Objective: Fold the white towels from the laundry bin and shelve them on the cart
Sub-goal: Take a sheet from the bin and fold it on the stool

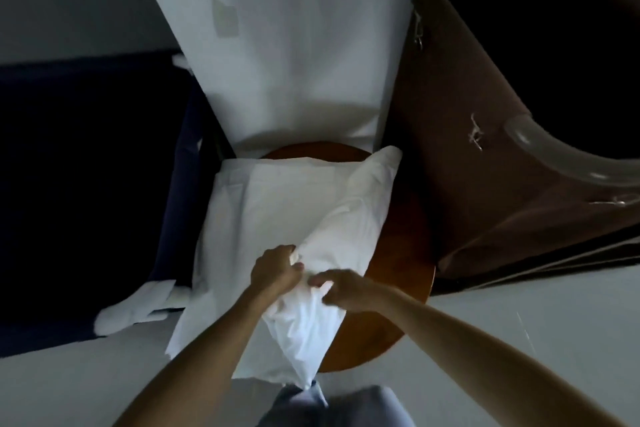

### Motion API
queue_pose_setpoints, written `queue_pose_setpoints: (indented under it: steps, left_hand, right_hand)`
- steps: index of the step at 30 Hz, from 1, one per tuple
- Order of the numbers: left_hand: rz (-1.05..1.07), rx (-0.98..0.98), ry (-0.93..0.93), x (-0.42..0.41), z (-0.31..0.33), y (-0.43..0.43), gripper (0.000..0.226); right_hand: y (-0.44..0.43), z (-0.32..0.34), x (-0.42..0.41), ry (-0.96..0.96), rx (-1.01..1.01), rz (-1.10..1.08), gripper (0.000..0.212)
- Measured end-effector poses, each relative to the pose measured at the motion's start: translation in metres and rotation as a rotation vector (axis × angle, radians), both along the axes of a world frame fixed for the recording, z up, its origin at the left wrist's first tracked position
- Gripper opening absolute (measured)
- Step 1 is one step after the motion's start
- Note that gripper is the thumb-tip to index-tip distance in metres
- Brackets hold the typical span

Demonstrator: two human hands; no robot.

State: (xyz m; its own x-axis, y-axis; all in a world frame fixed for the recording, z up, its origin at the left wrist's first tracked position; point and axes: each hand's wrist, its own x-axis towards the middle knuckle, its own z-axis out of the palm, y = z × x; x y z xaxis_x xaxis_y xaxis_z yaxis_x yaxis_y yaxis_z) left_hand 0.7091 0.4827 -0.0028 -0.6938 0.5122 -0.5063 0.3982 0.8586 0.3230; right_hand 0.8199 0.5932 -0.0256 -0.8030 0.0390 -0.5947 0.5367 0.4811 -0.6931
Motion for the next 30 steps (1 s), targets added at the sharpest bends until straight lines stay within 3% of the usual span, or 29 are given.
queue_pose_setpoints:
  steps: [3,5,7,10,14,22,30]
  left_hand:
    - [-0.132,-0.012,0.065,0.0,0.001,-0.013,0.04]
    - [-0.154,-0.029,0.1,0.002,0.003,-0.022,0.039]
    - [-0.137,-0.041,0.125,0.002,0.006,-0.03,0.036]
    - [-0.044,-0.059,0.134,0.0,0.014,-0.039,0.038]
    - [0.149,0.016,0.177,0.003,0.029,-0.051,0.036]
    - [0.49,0.087,0.309,0.015,0.039,-0.092,0.025]
    - [0.636,0.128,0.345,0.019,0.024,-0.125,0.024]
  right_hand:
    - [0.032,-0.005,-0.006,0.19,0.356,0.071,0.053]
    - [0.047,-0.001,-0.013,0.206,0.589,0.216,0.058]
    - [0.058,0.005,-0.022,0.259,0.706,0.288,0.062]
    - [0.082,0.012,-0.043,0.295,0.767,0.231,0.06]
    - [0.111,0.016,-0.067,0.112,0.877,0.461,0.073]
    - [0.128,0.034,-0.113,0.101,1.009,0.79,0.077]
    - [0.13,0.042,-0.115,0.226,1.055,0.838,0.026]
